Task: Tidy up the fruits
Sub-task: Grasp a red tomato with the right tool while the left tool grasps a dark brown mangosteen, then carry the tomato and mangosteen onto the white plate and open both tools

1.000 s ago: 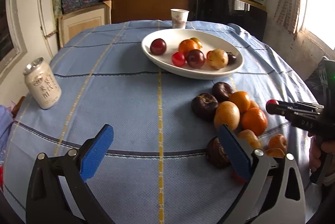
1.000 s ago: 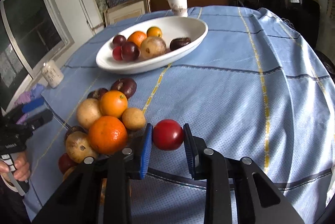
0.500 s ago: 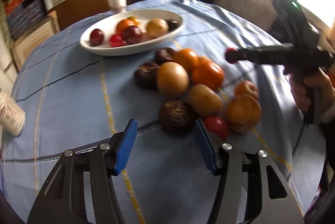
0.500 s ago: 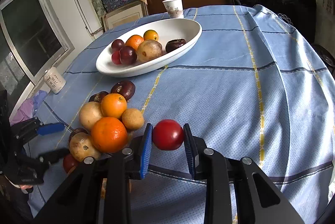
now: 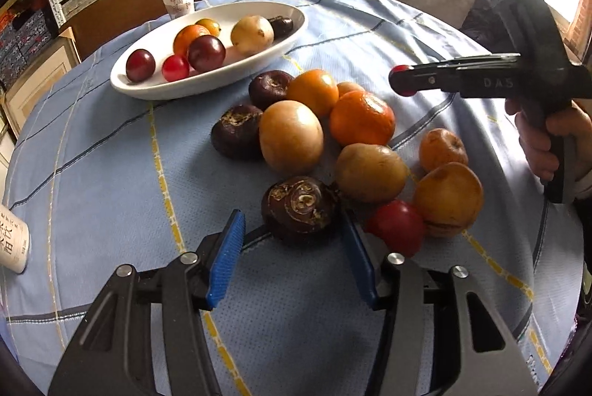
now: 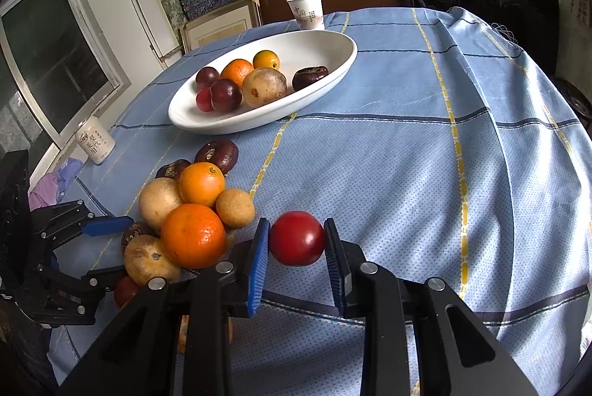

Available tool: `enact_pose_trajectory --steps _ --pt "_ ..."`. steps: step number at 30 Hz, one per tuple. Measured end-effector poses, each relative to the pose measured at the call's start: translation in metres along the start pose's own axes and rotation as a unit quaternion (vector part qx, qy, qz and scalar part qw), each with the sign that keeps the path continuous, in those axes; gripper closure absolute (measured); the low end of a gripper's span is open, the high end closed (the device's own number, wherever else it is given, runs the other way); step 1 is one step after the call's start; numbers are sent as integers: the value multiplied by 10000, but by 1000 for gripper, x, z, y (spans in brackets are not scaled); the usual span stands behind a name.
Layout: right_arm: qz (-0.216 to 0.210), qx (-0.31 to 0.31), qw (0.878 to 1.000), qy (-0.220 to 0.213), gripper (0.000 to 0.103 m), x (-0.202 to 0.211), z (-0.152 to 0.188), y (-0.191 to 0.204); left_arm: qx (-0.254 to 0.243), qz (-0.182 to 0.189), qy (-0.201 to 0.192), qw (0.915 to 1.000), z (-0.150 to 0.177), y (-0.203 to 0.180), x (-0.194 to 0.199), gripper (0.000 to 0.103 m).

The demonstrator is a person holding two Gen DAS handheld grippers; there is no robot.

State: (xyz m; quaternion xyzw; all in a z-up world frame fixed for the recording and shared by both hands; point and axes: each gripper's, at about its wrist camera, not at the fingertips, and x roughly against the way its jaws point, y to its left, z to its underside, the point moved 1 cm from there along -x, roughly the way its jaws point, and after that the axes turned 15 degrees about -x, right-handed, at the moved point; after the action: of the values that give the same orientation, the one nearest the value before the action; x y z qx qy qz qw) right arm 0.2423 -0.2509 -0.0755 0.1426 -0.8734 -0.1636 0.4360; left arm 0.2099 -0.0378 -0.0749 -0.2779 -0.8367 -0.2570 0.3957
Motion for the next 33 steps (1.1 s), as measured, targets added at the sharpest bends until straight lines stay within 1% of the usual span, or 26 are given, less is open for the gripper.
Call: enact_pose_trajectory --steps 3,7,10,13,15,18,20,21,23,24,25,26,27,30,33 --pt "-5 5 10000 -6 73 0 0 0 -4 43 22 10000 -3 2 -4 51" --pt "-3 0 10000 -9 73 0 0 -1 -25 140 -7 9999 -4 1 -5 59" --pt "-10 3 10000 -16 73 1 0 -1 -47 99 -27 9999 -3 -1 -4 59" --pt "-38 -16 10000 -46 73 2 0 -2 38 105 -92 9999 -1 1 1 59" --pt "-56 -34 10000 -61 73 3 -1 -3 112 122 -212 9996 1 3 8 59" --pt "-74 -17 10000 -52 73 3 -1 -3 349 176 -521 9979 2 10 24 59" --pt "-143 0 9998 -122 73 7 -3 -2 602 215 -763 9950 3 19 35 59" --pt "-248 -6 9995 -190 73 10 -5 0 782 278 -918 9923 2 27 40 59" --pt "-421 -39 9987 -275 73 14 -10 3 1061 293 -1053 9883 -3 41 44 59" --pt "-521 -80 9982 -290 73 15 -14 5 1201 246 -1075 9866 -6 48 44 59" --pt "-656 -125 9973 -316 73 15 -20 9 1370 121 -1053 9849 -13 59 42 59" --pt "-716 -130 9966 -376 73 14 -28 14 1433 -14 -1016 9844 -18 67 41 59" --pt "-719 -96 9964 -432 73 13 -34 18 1518 -164 -1004 9832 -29 77 38 59" --pt "-627 116 9957 -666 73 3 -58 36 1741 -327 -977 9793 -54 103 24 59" --pt "-764 54 9954 -581 73 -17 -79 49 1822 -525 -846 9782 -76 121 1 60"
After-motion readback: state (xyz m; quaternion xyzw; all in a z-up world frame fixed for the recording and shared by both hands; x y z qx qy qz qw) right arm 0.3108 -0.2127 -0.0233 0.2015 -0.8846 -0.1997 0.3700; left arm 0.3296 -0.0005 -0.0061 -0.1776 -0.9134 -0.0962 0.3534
